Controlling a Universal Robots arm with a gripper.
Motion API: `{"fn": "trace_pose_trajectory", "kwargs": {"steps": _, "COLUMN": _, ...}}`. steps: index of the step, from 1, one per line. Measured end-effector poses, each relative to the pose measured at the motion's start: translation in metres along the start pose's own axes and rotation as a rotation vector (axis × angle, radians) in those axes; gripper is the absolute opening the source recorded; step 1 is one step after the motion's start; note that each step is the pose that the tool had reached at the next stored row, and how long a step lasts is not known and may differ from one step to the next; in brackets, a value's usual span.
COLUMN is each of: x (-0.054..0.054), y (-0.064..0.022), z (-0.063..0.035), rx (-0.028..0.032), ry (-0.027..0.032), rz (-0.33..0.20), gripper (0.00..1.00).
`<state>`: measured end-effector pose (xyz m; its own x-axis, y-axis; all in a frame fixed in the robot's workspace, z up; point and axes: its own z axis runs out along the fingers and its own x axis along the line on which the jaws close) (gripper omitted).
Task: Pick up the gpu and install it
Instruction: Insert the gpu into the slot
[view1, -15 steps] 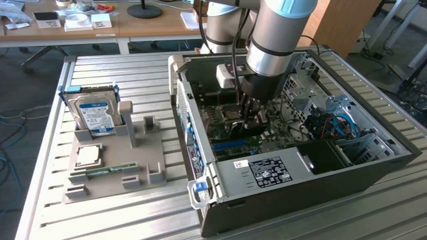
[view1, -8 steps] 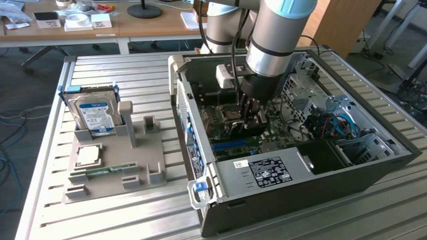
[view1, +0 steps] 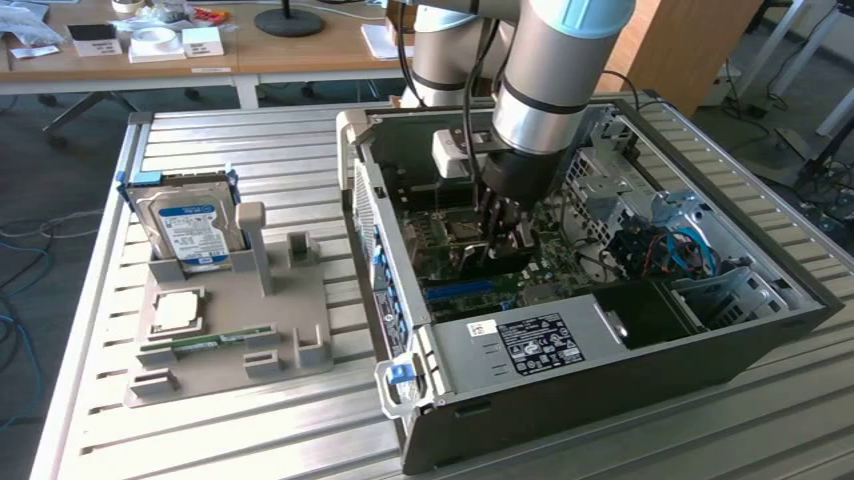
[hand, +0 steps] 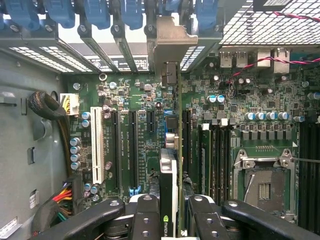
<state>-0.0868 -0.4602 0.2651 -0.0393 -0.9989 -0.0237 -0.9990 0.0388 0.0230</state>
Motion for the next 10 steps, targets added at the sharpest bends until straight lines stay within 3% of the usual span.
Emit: {"fn": "trace_pose_trajectory", "kwargs": {"steps": 10, "x": 0.0, "y": 0.0, "z": 0.0002, "rx": -0.0004, "ry": -0.0004, "rz": -0.015, "gripper": 0.27}}
